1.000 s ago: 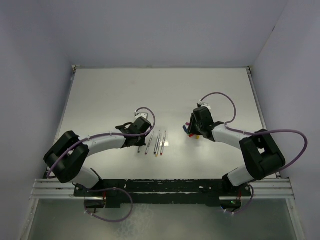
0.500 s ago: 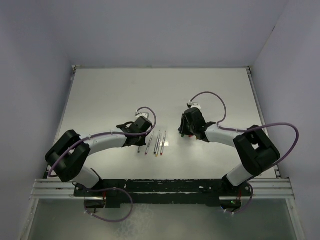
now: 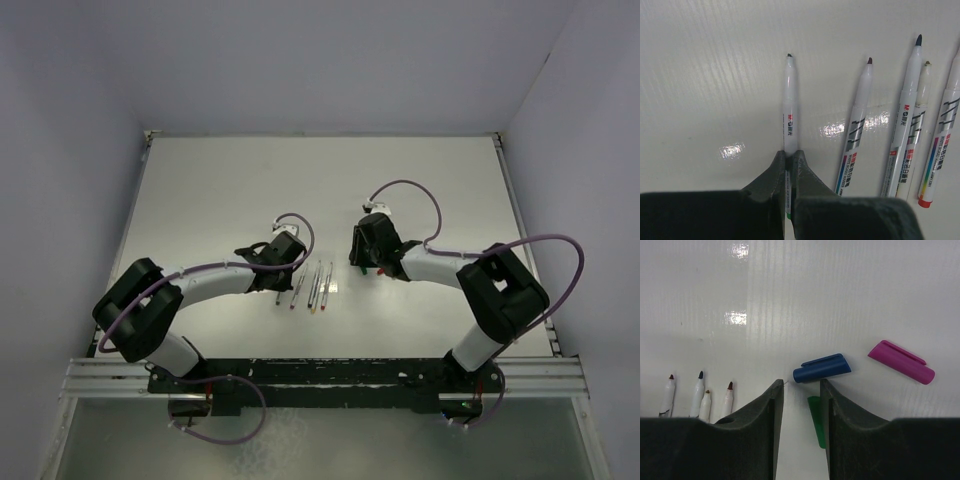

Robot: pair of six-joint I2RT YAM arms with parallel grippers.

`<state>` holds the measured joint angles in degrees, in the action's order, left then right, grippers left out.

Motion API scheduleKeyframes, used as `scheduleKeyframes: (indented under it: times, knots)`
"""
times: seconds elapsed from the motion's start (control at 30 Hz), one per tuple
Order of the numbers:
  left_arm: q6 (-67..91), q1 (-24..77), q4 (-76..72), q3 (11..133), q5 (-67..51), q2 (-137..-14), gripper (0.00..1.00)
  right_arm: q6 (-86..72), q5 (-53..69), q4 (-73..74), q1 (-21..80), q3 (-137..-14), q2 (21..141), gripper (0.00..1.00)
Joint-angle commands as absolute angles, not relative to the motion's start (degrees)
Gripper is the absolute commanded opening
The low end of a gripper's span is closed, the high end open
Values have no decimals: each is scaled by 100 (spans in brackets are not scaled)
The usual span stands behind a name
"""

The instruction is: Insert the pens into the pen caps

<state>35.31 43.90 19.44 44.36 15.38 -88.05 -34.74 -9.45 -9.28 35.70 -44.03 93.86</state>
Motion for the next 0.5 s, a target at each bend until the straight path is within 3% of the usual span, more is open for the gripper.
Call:
scheduleKeyframes:
  times: [0.0,0.47]
  knots:
    - [3504,4392,2171,4193,1305,-9262,0,-3454,-1014,-21,3633,-4153,9475,38]
    - [3548,4390,2155,4072,1232,-8968,0,-3478,-1434,576,3763,-3972,9316,38]
